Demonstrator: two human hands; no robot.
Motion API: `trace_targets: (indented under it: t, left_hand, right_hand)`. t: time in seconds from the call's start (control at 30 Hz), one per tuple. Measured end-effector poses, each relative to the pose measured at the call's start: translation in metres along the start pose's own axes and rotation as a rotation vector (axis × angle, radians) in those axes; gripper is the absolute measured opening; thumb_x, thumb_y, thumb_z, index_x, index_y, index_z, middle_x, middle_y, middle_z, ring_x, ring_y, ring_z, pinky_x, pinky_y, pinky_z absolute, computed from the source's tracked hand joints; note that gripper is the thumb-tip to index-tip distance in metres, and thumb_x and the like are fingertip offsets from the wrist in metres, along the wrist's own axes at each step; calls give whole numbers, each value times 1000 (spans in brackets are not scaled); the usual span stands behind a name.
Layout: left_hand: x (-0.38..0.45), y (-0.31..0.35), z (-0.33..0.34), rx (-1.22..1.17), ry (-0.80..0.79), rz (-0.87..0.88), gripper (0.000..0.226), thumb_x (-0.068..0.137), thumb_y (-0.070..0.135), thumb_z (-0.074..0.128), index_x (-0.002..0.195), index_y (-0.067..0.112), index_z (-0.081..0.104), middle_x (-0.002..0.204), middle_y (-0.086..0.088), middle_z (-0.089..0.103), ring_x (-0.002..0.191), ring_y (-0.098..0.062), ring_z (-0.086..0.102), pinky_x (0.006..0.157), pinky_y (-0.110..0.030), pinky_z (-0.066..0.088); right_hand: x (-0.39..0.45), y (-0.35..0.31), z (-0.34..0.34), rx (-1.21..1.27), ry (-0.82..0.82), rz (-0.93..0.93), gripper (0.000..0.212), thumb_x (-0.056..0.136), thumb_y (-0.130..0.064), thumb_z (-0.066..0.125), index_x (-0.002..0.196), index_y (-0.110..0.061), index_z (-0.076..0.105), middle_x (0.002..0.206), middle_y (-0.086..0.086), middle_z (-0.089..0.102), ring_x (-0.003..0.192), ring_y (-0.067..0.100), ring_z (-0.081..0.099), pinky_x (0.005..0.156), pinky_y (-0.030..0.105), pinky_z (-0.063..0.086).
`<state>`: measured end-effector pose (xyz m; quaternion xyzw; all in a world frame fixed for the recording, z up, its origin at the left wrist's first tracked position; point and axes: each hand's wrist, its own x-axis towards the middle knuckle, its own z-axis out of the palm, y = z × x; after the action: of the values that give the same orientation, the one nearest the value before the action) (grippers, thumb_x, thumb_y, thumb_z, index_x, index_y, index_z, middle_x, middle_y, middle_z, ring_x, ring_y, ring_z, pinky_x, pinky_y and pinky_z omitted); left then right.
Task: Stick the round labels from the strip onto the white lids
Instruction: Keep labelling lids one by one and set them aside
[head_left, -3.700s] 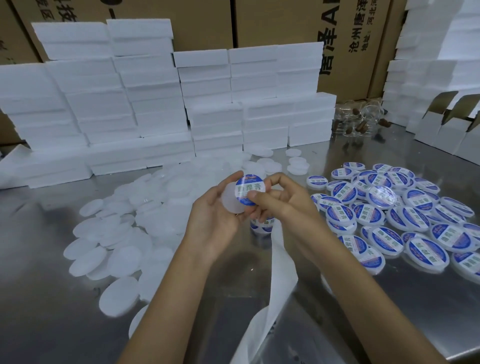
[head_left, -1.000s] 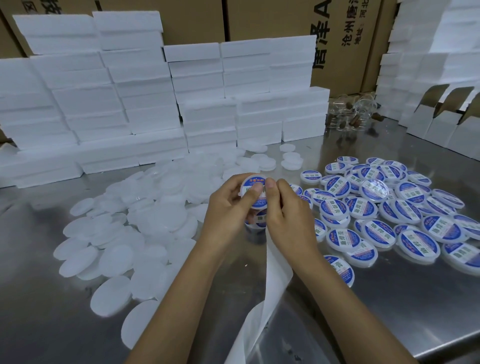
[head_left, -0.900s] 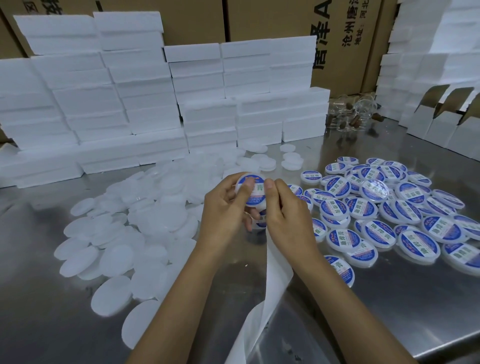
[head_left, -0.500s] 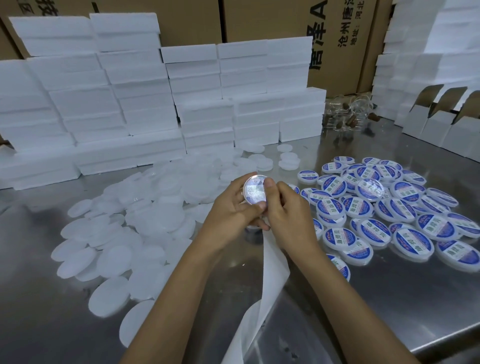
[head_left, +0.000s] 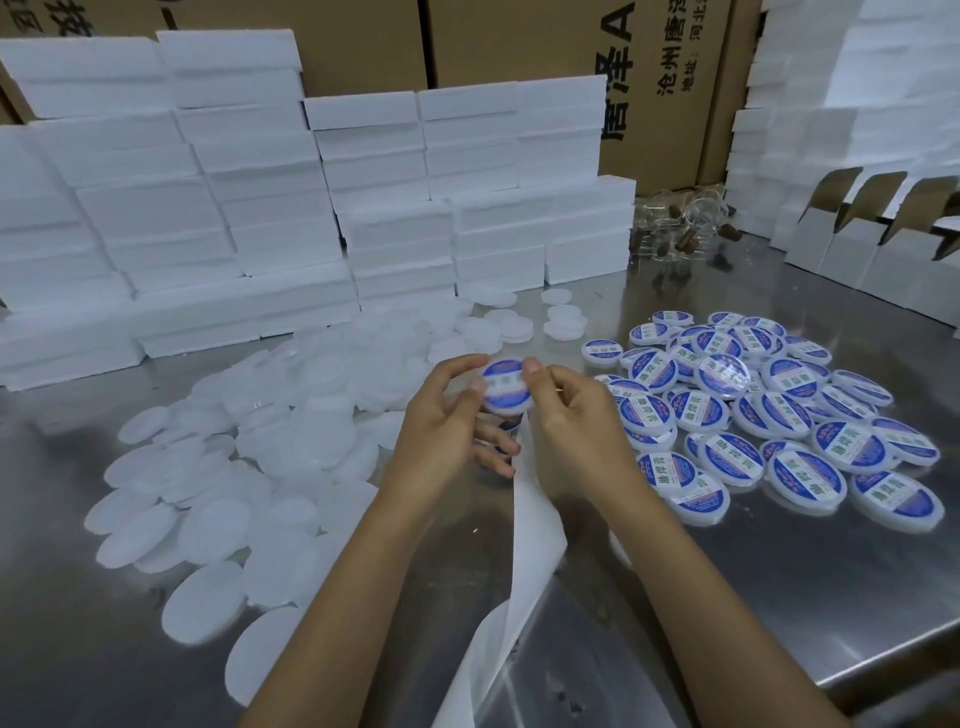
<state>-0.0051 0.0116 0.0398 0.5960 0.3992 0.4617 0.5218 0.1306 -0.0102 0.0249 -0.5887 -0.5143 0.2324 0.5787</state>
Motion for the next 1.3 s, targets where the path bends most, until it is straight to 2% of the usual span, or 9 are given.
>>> trace_targets:
  t: [0.13,0.23,0.43,0.67,0.8,0.9,1.03,1.13,1.3]
  left_hand:
    - [2,-2,-1,3,33,-33,32,105,2,44,131,17,53,85,-15,70,54,-25,62,42,-31,54]
    - [3,-1,-2,-5,63,-55,32,104,0,45,130,16,54,87,-20,70,58,-29,61,41,-31,53]
    - [6,-2,-3,6,108,-88,34,101,1,48,125,22,57,89,-18,72,57,-25,66,44,-29,54]
    - [7,-2,-9,-21,173,-75,34,98,-3,44,122,17,59,70,-5,71,49,-17,64,42,-28,53]
    - [10,-3,-18,-29,255,-71,33,98,-1,42,120,17,60,70,-5,70,48,-15,62,42,-27,52]
    - [12,-4,-31,-76,350,-75,35,96,1,41,120,17,61,79,-10,69,49,-16,60,44,-26,51]
    - [19,-7,-54,-106,502,-70,34,99,1,37,120,15,60,81,-12,66,48,-16,58,42,-23,49]
    - [21,-10,-69,-135,584,-77,36,98,0,34,119,13,60,80,-12,64,44,-13,57,40,-22,47]
    - [23,-13,-78,-137,648,-90,35,99,2,34,114,17,62,80,-9,66,43,-8,57,41,-20,48]
  right_hand:
    - [20,13,-29,215,308,234,45,103,-44,47,73,-12,58,51,-5,48,41,4,41,42,20,35]
    - [33,25,-54,445,456,403,35,103,-39,50,79,-16,60,51,-6,47,37,4,36,38,19,31]
    - [45,45,-75,842,448,609,28,106,-22,44,81,-13,53,58,-3,40,41,7,32,36,19,30]
    - [42,44,-73,880,474,620,24,104,-20,45,82,-14,52,59,-2,41,44,8,32,38,19,31]
    - [37,35,-70,853,549,596,25,102,-20,52,77,-16,51,48,-4,40,37,7,32,36,19,30]
    - [34,28,-67,716,578,523,25,100,-22,55,76,-16,52,43,-6,41,36,7,33,36,19,31]
    - [27,18,-52,375,526,303,25,97,-25,58,74,-19,50,59,0,47,48,11,34,41,25,35]
    - [13,10,-25,54,326,-15,22,94,-24,61,77,-17,50,62,-3,51,53,10,43,55,31,40]
    - [3,-17,27,-477,-96,-529,6,88,-26,64,83,-23,61,76,-10,62,79,13,53,76,29,40]
